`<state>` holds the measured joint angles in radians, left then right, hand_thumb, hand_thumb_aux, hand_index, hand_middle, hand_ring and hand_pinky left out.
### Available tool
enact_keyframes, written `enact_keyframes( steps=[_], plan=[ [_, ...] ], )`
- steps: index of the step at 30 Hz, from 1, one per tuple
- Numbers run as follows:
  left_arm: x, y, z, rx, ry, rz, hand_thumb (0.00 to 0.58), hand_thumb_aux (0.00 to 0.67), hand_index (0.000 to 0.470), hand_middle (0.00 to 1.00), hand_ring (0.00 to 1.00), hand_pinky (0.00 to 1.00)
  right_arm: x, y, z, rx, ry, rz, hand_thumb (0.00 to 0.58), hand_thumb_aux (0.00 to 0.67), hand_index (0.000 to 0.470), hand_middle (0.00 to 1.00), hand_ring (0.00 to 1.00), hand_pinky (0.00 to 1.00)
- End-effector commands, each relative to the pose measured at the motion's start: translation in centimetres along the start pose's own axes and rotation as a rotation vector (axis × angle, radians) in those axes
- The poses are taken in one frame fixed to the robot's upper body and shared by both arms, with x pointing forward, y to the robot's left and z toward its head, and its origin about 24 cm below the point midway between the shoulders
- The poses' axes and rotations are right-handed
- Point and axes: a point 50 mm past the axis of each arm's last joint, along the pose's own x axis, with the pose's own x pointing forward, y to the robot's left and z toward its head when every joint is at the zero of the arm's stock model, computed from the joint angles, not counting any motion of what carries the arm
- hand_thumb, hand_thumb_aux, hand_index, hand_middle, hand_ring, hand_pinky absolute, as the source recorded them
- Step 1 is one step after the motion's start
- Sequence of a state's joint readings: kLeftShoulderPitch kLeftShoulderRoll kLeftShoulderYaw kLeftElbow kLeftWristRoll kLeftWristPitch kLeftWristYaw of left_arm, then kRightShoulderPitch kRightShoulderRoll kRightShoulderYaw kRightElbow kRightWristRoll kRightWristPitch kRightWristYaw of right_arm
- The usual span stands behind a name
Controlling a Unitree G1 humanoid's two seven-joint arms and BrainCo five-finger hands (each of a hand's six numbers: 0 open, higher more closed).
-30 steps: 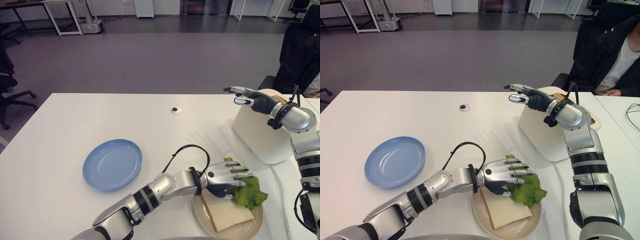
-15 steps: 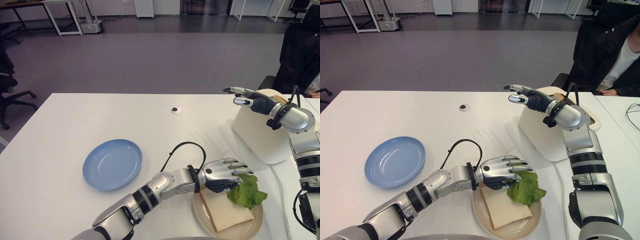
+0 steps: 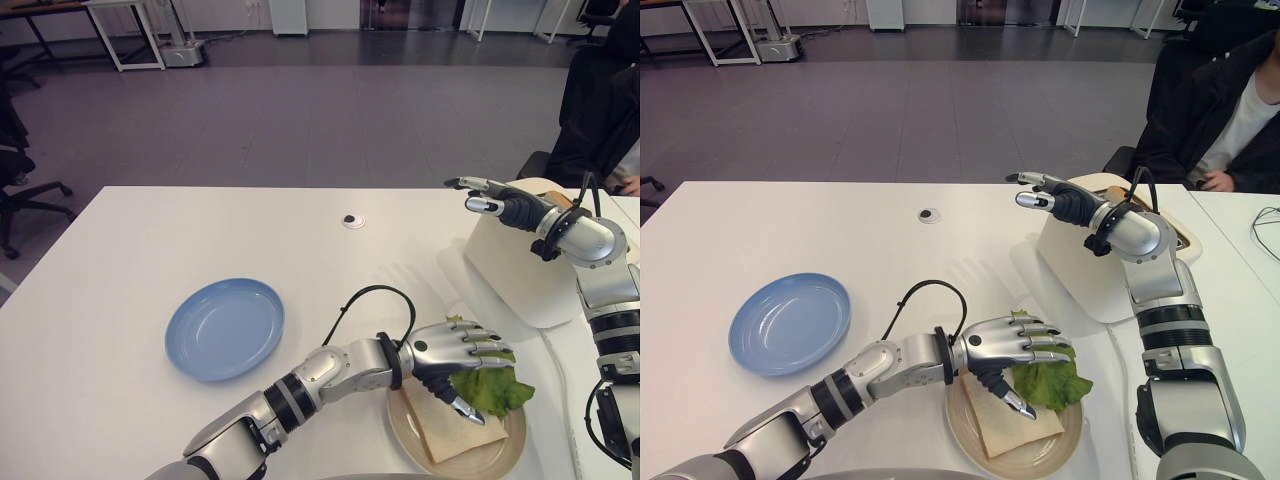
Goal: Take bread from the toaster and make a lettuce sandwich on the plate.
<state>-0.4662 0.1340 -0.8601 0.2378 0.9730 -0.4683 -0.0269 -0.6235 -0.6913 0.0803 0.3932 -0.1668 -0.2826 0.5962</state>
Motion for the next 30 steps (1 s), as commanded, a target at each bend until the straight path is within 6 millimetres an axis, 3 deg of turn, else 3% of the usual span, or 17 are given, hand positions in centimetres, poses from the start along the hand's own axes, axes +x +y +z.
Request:
enact_keyframes(
  steps=[1, 9, 10, 11, 13, 14, 20, 22, 24, 30],
  plan=[
    [-0.1, -0.9, 0.0, 0.037, -0.001, -0.054, 0.175, 0.11, 0.077, 0.0, 0.0, 0.0, 0.0, 0.2, 0.1, 0.001, 0.0, 0.015, 0.0, 0.0, 0.0, 0.0, 0.0, 0.0],
    [0.7, -1.6, -0.1, 0.107, -0.014, -0.111, 0.223, 0.145, 0.101, 0.0, 0.0, 0.0, -0.1, 0.4, 0.5, 0.002, -0.017, 0.019, 0.0, 0.0, 0.0, 0.0, 0.0, 0.0],
    [0.7, -1.7, -0.1, 0.116, -0.014, -0.116, 0.258, 0.171, 0.12, 0.0, 0.0, 0.0, -0.1, 0.4, 0.5, 0.003, -0.02, 0.021, 0.0, 0.0, 0.0, 0.0, 0.0, 0.0],
    [0.8, -1.7, -0.1, 0.125, -0.014, -0.116, 0.422, 0.321, 0.225, 0.0, 0.0, 0.0, 0.0, 0.5, 0.6, 0.004, -0.024, 0.026, 0.0, 0.0, 0.0, 0.0, 0.0, 0.0],
    [0.9, -1.7, -0.2, 0.139, -0.009, -0.106, 0.531, 0.476, 0.334, 0.0, 0.0, 0.0, 0.1, 0.8, 0.7, 0.005, -0.03, 0.036, 0.0, 0.0, 0.0, 0.0, 0.0, 0.0],
    [1.0, -1.7, -0.2, 0.141, -0.008, -0.1, 0.58, 0.662, 0.464, 0.0, 0.0, 0.0, 0.1, 0.8, 0.8, 0.004, -0.031, 0.039, 0.0, 0.0, 0.0, 0.0, 0.0, 0.0],
    [1.0, -1.6, -0.2, 0.142, -0.004, -0.067, 0.58, 0.67, 0.47, 0.0, 0.0, 0.0, 0.3, 1.2, 0.7, 0.007, -0.028, 0.051, 0.0, 0.0, 0.0, 0.0, 0.0, 0.0],
    [1.0, -1.5, -0.2, 0.144, -0.004, -0.059, 0.578, 0.631, 0.442, 0.0, 0.0, 0.0, 0.3, 1.3, 0.7, 0.008, -0.027, 0.053, 0.0, 0.0, 0.0, 0.0, 0.0, 0.0],
    [0.9, -1.2, -0.3, 0.14, 0.002, -0.04, 0.579, 0.638, 0.448, 0.0, 0.0, 0.0, 0.4, 1.3, 0.7, 0.007, -0.028, 0.055, 0.0, 0.0, 0.0, 0.0, 0.0, 0.0],
    [0.1, 0.5, -0.9, 0.175, 0.036, 0.021, 0.579, 0.649, 0.455, 0.0, 0.0, 0.0, 0.5, 1.5, 0.7, 0.007, -0.026, 0.062, 0.0, 0.0, 0.0, 0.0, 0.0, 0.0]
  ],
)
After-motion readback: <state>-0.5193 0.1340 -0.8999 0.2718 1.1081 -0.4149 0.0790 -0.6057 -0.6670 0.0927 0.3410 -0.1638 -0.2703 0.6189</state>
